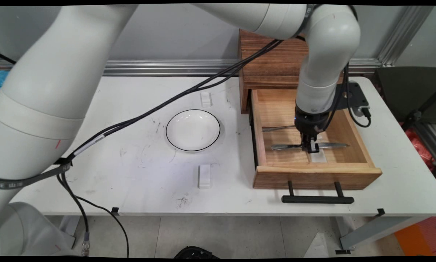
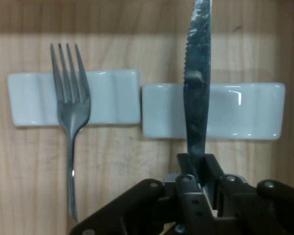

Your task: Place the picked object into the drawer

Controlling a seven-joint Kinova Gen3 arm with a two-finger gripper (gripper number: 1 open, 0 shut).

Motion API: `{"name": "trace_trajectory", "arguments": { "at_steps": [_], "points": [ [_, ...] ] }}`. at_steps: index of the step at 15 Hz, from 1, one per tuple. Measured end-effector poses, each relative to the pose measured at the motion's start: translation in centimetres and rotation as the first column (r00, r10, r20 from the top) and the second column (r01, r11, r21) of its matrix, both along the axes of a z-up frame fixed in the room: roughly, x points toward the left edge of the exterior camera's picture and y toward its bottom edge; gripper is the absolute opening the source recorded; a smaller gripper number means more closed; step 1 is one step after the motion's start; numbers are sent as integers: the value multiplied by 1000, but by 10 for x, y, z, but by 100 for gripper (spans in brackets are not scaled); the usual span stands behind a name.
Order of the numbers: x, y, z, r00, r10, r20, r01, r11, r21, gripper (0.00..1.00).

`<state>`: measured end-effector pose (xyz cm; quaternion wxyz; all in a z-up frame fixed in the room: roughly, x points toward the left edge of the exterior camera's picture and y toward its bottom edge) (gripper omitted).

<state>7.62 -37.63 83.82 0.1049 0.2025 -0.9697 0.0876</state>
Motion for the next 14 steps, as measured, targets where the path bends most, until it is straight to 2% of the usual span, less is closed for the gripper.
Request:
{"name": "trace_trajectory", "arguments": {
  "at_steps": [7, 8, 14],
  "points": [
    [-3, -8, -19, 1000, -17, -7, 17, 999, 33, 0],
    [-3, -9, -20, 1000, -18, -8, 19, 999, 35, 100],
    [-2, -11, -18, 999, -34, -29, 35, 999, 37, 100]
  ]
}}
